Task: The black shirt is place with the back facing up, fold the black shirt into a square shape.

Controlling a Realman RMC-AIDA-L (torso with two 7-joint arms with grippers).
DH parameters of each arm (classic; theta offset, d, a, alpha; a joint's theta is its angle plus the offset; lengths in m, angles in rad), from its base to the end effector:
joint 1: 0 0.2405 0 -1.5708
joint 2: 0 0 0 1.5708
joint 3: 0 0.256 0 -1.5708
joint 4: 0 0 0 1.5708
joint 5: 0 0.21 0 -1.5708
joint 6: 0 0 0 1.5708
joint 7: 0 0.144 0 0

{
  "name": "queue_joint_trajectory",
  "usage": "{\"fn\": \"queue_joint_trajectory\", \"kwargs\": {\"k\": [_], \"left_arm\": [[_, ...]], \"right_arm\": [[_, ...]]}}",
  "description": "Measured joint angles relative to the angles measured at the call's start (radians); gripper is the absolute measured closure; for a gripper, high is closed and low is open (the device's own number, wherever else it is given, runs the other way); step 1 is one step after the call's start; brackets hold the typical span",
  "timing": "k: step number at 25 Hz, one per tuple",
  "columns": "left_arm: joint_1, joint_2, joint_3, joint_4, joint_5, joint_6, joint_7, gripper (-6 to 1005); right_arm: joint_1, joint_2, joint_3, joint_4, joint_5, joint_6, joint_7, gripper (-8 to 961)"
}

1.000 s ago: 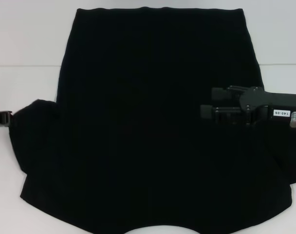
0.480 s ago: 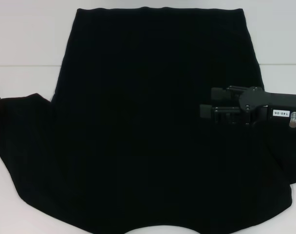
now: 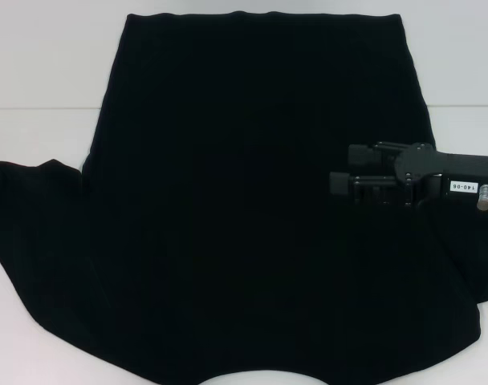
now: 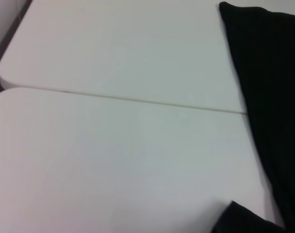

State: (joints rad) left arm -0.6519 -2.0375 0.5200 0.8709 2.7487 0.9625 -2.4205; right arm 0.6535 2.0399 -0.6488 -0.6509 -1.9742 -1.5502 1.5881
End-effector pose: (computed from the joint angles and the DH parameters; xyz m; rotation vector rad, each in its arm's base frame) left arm -0.3442 0.4079 0.1017 -1.7398 -1.3828 -0.0755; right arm 0.2258 0.3698 0.0211 -2.6904 0.7493 0.7968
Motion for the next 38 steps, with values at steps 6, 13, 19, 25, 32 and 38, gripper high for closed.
{"fn": "queue_joint_trajectory", "kwargs": {"k": [6, 13, 19, 25, 32, 38], "left_arm": [[0.000, -0.002, 0.002, 0.031, -0.009, 0.112, 0.001, 983], [0.004, -0.026, 0.004, 0.140, -0.138, 0.313, 0.061, 982], [-0.012, -0.066, 0.050, 0.145, -0.269, 0.369, 0.090, 983], [-0.015, -0.110, 0.131, 0.096, -0.411, 0.368, 0.125, 982], [-0.010, -0.108, 0.173, 0.030, -0.454, 0.332, 0.171, 915], [0.015, -0.087, 0.169, 0.069, -0.467, 0.349, 0.208, 756]], "right_arm": [[-0.001, 0.000, 0.000, -0.004, 0.000, -0.006, 0.003, 63], [-0.007, 0.000, 0.000, -0.006, 0.000, -0.008, 0.001, 64], [-0.012, 0.002, 0.000, -0.003, 0.000, -0.010, -0.002, 65], [-0.018, 0.004, 0.001, -0.007, 0.000, -0.011, -0.003, 65], [-0.019, -0.003, 0.034, -0.009, 0.000, -0.012, 0.009, 66], [-0.021, -0.022, 0.093, -0.009, 0.000, -0.029, 0.031, 67]]}}
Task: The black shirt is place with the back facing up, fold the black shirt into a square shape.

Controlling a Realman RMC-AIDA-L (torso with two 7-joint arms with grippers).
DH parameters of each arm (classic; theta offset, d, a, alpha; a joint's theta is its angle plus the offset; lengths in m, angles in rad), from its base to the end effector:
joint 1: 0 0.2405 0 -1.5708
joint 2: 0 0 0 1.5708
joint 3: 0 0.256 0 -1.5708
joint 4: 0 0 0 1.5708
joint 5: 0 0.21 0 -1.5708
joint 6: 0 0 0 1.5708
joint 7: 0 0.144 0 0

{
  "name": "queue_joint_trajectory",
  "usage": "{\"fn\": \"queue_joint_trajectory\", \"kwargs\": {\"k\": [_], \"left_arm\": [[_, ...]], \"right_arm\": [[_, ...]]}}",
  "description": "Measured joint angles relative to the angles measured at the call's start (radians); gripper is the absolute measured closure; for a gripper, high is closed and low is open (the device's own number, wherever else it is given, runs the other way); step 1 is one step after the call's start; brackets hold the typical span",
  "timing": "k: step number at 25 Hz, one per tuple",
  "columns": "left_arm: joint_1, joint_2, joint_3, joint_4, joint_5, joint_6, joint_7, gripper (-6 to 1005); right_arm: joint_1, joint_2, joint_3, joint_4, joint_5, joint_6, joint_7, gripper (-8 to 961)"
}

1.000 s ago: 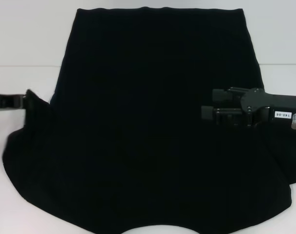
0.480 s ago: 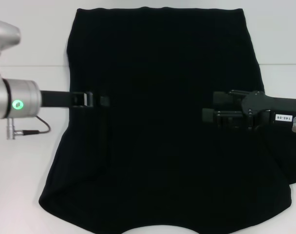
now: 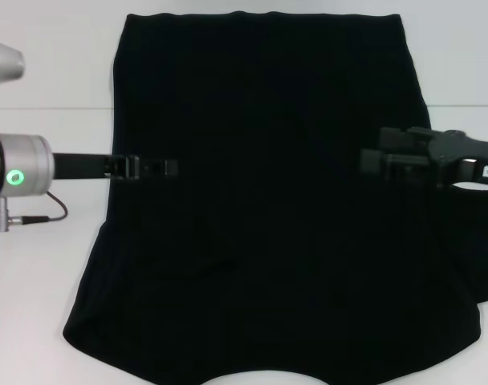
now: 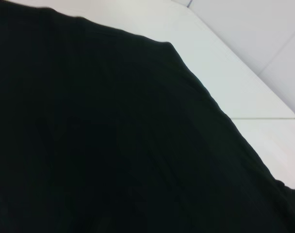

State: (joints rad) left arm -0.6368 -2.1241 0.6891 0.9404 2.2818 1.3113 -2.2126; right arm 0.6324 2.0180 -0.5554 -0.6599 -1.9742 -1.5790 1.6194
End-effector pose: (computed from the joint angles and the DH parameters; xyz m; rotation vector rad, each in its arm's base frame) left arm -0.2406 0.3946 0.0297 -2.3223 -1.3088 -0.4579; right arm 0.2392 0.3693 0.0444 -2.5942 0.8133 0.8604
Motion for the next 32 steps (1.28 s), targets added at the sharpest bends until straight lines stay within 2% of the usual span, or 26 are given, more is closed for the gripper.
{"fn": "queue_joint_trajectory", "kwargs": {"k": [2, 3, 5, 6, 7, 9, 12, 13, 16, 20, 26, 32], "left_arm": [[0.011, 0.012, -0.003, 0.007, -0.047, 0.037, 0.031, 661], [0.017, 0.017, -0.004, 0.005, -0.094, 0.074, 0.070, 614], [0.024, 0.021, -0.005, -0.002, -0.144, 0.113, 0.118, 519], [0.035, 0.021, -0.005, -0.027, -0.243, 0.195, 0.243, 471], [0.041, 0.015, -0.005, -0.053, -0.311, 0.249, 0.352, 424], [0.044, 0.006, -0.004, -0.089, -0.356, 0.282, 0.456, 328], [0.045, -0.010, 0.003, -0.155, -0.394, 0.299, 0.632, 231], [0.044, -0.015, 0.009, -0.174, -0.393, 0.298, 0.698, 199], [0.049, -0.030, 0.047, -0.210, -0.388, 0.277, 0.857, 114], [0.060, -0.038, 0.126, -0.219, -0.379, 0.205, 0.947, 34], [0.053, -0.040, 0.183, -0.220, -0.323, 0.169, 0.980, 35], [0.051, -0.042, 0.201, -0.220, -0.317, 0.141, 1.007, 36]], "right_arm": [[-0.002, -0.016, 0.019, -0.006, -0.002, -0.001, 0.044, 67], [-0.004, -0.031, 0.025, -0.011, -0.004, 0.003, 0.080, 67], [-0.008, -0.072, 0.024, -0.015, -0.008, 0.010, 0.194, 68], [-0.011, -0.098, 0.020, -0.016, -0.013, 0.011, 0.271, 68], [-0.012, -0.118, 0.016, -0.016, -0.021, 0.007, 0.324, 68], [-0.015, -0.168, 0.009, -0.016, -0.064, -0.008, 0.467, 68], [-0.020, -0.220, 0.015, -0.022, -0.160, -0.034, 0.634, 69], [-0.025, -0.229, 0.019, -0.032, -0.189, -0.047, 0.674, 69], [-0.047, -0.242, 0.030, -0.084, -0.260, -0.088, 0.786, 69], [-0.063, -0.249, 0.037, -0.104, -0.368, -0.112, 0.877, 70], [-0.061, -0.246, 0.037, -0.058, -0.479, -0.108, 0.908, 70], [-0.042, -0.251, 0.026, 0.047, -0.494, -0.030, 0.918, 71]]}}
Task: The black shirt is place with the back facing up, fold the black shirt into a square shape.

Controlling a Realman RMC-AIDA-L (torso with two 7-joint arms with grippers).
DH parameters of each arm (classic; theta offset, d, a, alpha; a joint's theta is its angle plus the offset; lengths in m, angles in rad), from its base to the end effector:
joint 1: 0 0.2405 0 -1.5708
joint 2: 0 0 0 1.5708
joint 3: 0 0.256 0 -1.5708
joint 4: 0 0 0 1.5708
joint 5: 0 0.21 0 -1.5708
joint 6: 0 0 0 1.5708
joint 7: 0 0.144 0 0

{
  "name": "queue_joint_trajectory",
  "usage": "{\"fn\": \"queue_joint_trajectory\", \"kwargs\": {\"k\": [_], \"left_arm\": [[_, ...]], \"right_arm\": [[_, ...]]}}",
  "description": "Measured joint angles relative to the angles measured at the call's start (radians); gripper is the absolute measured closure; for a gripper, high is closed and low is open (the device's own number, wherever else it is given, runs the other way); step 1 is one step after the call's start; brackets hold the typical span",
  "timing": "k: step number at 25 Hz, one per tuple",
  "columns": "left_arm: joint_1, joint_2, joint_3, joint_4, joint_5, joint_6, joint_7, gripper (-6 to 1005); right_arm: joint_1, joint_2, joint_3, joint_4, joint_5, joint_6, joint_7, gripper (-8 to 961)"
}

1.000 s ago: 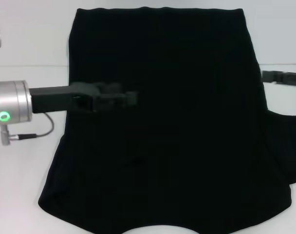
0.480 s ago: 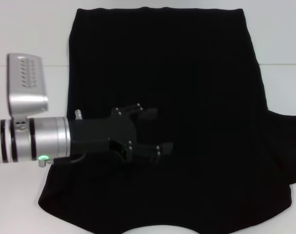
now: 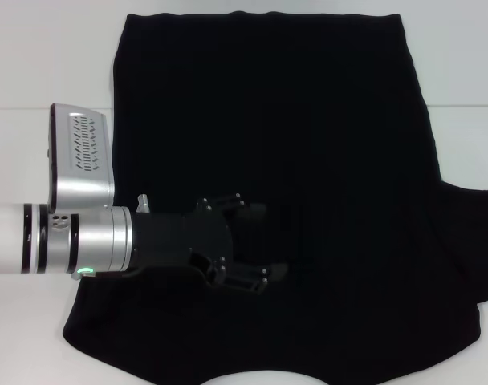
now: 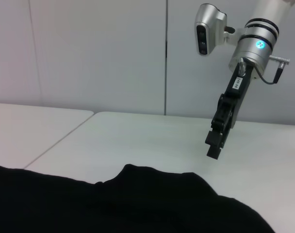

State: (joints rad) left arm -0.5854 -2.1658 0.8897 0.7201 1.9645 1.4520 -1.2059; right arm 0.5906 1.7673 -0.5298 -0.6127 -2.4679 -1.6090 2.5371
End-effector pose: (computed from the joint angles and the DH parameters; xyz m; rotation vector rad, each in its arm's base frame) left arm -0.2110 0.3407 -0.0473 -2.8492 -0.1831 -0.6097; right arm 0.3434 0.3391 0.1224 -1.9803 2.0620 0.2342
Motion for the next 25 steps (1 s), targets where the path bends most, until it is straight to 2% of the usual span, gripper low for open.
{"fn": "queue_joint_trajectory", "kwargs": {"k": [11, 20, 25], "left_arm": [[-0.004, 0.000, 0.007, -0.001, 0.003, -0.044, -0.006, 37], [-0.004, 0.000, 0.003, -0.001, 0.003, -0.047, -0.007, 37], [-0.004, 0.000, 0.001, 0.003, 0.002, -0.048, -0.009, 37]], "right_arm": [[0.049, 0.020, -0.073, 0.118, -0.003, 0.136, 0.004, 71], [0.055, 0.030, -0.090, 0.131, -0.003, 0.197, 0.010, 72], [0.053, 0.048, -0.094, 0.125, -0.003, 0.241, 0.008, 149]]}}
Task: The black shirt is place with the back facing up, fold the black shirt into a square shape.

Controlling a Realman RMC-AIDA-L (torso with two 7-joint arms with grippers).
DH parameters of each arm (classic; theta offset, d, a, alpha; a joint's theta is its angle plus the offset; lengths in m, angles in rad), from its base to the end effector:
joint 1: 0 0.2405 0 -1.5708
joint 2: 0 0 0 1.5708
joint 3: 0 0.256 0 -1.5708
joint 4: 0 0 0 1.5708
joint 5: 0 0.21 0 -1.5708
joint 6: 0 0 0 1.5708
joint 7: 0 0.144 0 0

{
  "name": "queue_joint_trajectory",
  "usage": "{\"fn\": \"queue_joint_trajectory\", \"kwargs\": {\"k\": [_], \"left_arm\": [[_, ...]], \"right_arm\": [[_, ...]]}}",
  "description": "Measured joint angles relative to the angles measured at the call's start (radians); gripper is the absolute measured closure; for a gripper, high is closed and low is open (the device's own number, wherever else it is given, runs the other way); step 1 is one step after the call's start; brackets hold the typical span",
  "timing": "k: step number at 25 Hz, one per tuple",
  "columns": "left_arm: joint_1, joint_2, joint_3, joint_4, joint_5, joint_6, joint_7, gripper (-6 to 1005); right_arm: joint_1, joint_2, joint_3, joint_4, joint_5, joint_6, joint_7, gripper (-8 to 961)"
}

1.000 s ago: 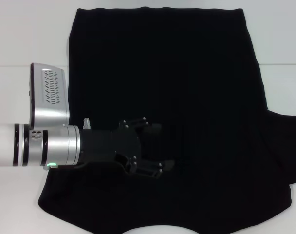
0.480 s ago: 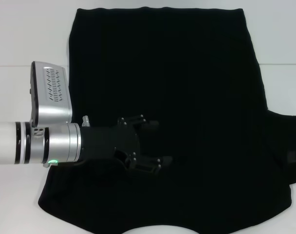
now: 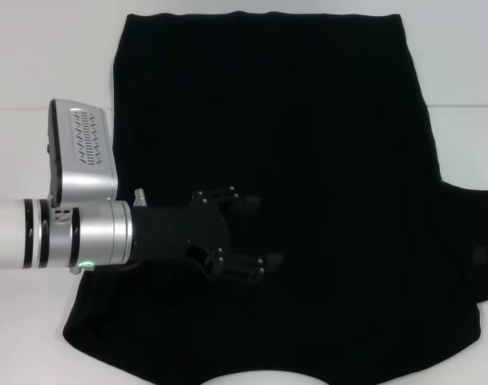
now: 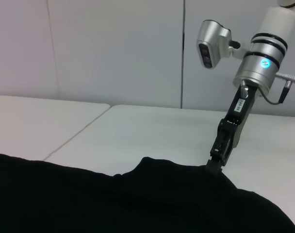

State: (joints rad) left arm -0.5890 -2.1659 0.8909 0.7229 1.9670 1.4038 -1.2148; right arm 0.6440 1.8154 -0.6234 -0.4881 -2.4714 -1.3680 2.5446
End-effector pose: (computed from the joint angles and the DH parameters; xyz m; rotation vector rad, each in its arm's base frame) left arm -0.2130 0.3477 -0.0469 -2.8147 -0.2003 -0.5723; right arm 0.3472 0.3602 0.0766 -1.9243 2.0238 0.1660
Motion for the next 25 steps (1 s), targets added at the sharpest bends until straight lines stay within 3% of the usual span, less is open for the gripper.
{"fn": "queue_joint_trajectory", "kwargs": {"k": [17, 25], "left_arm": [[0.000, 0.001, 0.000, 0.004, -0.003, -0.014, -0.012, 37], [0.000, 0.001, 0.000, 0.006, -0.009, -0.013, -0.058, 37]], "right_arm": [[-0.003, 0.017, 0.008, -0.024, 0.000, 0.032, -0.010, 870], [-0.010, 0.022, 0.011, -0.073, 0.002, 0.075, -0.075, 943]]}}
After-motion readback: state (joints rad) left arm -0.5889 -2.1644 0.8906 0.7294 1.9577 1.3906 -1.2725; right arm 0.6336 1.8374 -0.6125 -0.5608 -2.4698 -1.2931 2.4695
